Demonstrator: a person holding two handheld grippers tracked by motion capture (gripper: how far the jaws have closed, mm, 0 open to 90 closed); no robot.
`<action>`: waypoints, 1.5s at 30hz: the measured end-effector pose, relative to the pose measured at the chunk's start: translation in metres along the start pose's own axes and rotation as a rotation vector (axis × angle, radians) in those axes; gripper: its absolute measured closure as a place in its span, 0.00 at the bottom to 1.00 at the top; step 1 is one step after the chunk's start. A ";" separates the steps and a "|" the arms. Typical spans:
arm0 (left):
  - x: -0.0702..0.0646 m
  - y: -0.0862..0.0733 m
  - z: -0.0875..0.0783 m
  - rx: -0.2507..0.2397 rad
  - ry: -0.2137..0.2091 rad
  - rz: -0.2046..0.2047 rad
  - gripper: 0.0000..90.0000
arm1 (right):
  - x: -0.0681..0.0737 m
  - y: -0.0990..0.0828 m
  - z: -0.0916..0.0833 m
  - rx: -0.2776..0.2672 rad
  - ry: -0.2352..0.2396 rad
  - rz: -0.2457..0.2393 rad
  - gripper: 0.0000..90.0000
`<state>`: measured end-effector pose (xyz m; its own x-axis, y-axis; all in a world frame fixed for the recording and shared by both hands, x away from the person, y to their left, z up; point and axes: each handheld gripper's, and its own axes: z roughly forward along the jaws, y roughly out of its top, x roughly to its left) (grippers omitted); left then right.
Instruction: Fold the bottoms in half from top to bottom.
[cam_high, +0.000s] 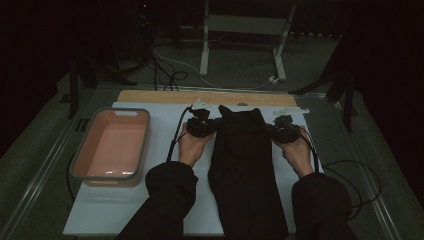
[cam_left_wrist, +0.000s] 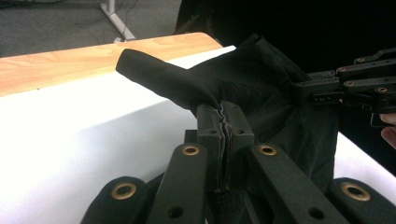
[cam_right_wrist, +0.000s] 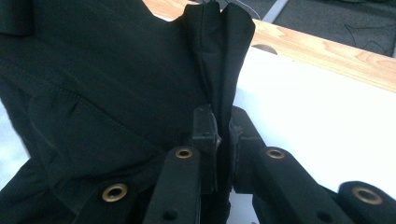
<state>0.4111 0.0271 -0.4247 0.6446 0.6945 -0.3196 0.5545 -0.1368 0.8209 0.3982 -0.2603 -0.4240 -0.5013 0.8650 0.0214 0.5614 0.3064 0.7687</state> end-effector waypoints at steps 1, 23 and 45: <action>0.000 -0.001 -0.001 -0.001 -0.005 -0.002 0.99 | 0.001 0.000 -0.002 -0.002 0.001 -0.004 0.93; -0.023 -0.020 -0.026 -0.011 -0.120 0.019 0.98 | 0.022 -0.023 -0.032 0.008 0.019 -0.093 0.93; -0.046 -0.058 -0.040 0.039 -0.206 0.038 0.98 | 0.035 -0.066 -0.053 0.003 0.063 -0.056 0.93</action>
<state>0.3286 0.0318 -0.4386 0.7572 0.5299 -0.3820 0.5450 -0.1901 0.8166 0.3088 -0.2718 -0.4401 -0.5724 0.8197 0.0187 0.5331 0.3547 0.7681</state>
